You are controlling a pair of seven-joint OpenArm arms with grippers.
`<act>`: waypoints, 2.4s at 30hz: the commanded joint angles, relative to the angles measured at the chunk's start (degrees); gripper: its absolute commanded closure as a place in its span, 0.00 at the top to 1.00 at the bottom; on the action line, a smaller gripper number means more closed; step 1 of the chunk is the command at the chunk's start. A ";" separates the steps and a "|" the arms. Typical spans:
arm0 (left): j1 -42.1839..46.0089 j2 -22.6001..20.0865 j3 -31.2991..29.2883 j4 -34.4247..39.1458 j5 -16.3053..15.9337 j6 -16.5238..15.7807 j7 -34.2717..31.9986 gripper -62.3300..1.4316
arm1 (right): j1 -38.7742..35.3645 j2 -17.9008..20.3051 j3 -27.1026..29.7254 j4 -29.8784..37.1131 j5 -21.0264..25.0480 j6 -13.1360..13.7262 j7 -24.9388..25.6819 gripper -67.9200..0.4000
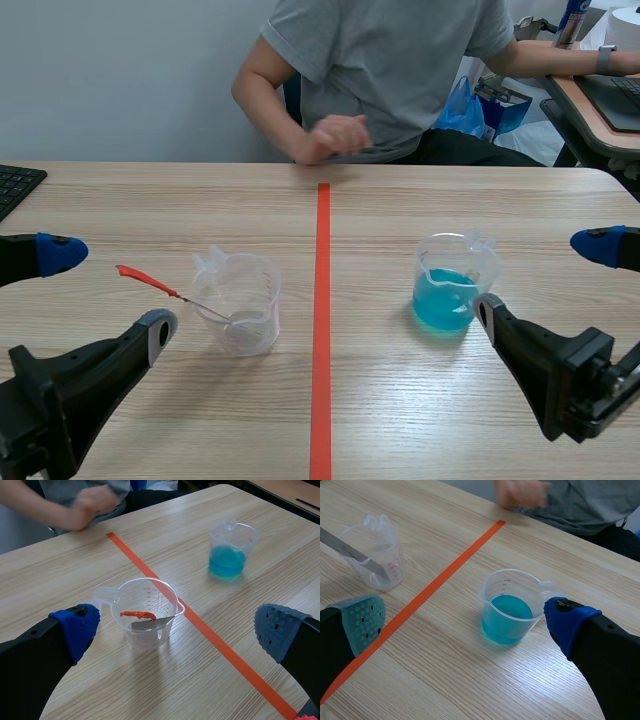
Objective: Do the redox reaction experiment.
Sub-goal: 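Lift the metal plate out of the left beaker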
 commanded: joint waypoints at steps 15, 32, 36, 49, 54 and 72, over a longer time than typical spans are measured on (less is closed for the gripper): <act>0.04 -0.17 -0.17 0.44 -0.20 1.03 -0.90 1.00 | 0.02 0.59 0.74 1.03 0.17 0.00 1.03 1.00; 14.21 0.15 -11.39 -8.22 -1.60 6.95 0.28 1.00 | 0.11 0.61 0.74 1.03 -0.50 0.02 1.18 1.00; 17.00 0.15 -11.65 -13.68 -3.85 6.95 0.07 1.00 | 0.20 0.61 0.74 1.03 -1.36 0.02 1.75 1.00; 14.73 0.76 -7.10 -31.50 -8.55 5.99 -1.92 1.00 | 2.56 0.61 -0.11 1.03 -3.48 0.44 3.21 1.00; 12.28 1.14 -2.93 -36.30 -8.13 5.99 -2.10 1.00 | 6.05 0.61 -3.80 1.03 -5.16 0.42 3.19 1.00; 4.74 1.29 4.66 -47.84 -8.13 6.01 -3.17 1.00 | 22.16 -0.74 -31.06 1.01 -15.78 -5.27 2.71 1.00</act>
